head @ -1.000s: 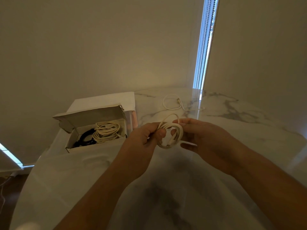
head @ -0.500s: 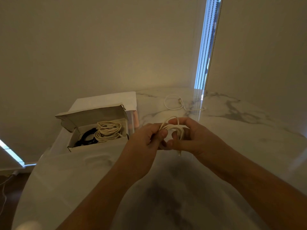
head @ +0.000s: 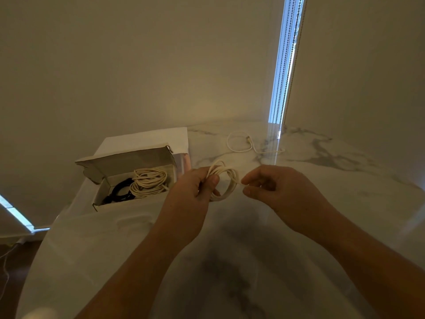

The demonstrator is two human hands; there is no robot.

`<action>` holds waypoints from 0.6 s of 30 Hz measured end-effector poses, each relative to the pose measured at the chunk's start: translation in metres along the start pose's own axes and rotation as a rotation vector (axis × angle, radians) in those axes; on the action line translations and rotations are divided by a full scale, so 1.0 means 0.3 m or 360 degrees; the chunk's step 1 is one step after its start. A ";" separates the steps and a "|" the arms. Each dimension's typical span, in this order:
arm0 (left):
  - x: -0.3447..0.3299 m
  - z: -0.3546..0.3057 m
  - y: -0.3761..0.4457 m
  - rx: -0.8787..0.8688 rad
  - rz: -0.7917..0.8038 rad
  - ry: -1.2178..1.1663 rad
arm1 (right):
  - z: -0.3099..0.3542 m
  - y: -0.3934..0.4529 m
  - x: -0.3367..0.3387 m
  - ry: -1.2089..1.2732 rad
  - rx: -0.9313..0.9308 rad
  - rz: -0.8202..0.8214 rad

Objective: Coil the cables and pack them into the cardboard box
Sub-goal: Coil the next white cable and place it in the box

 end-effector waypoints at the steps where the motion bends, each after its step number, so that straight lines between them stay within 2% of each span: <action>1: 0.003 0.002 0.000 0.0005 -0.0011 -0.0017 | -0.003 0.001 0.021 -0.0059 0.0014 -0.0058; 10: -0.003 0.008 -0.002 0.0050 0.0022 -0.0097 | -0.037 0.014 0.163 -0.0318 0.0105 -0.0510; 18: -0.018 -0.014 -0.006 0.0084 0.0074 -0.0256 | -0.047 0.005 0.210 -0.0349 0.0063 -0.0661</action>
Point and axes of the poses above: each hand's wrist, its own y-axis towards the middle knuckle, its own x-axis out of the back of the hand, z = x × y, the point moved 8 cm from there along y, towards the middle knuckle, and after that the axes turned 15 degrees about -y, right-handed, at the moved point
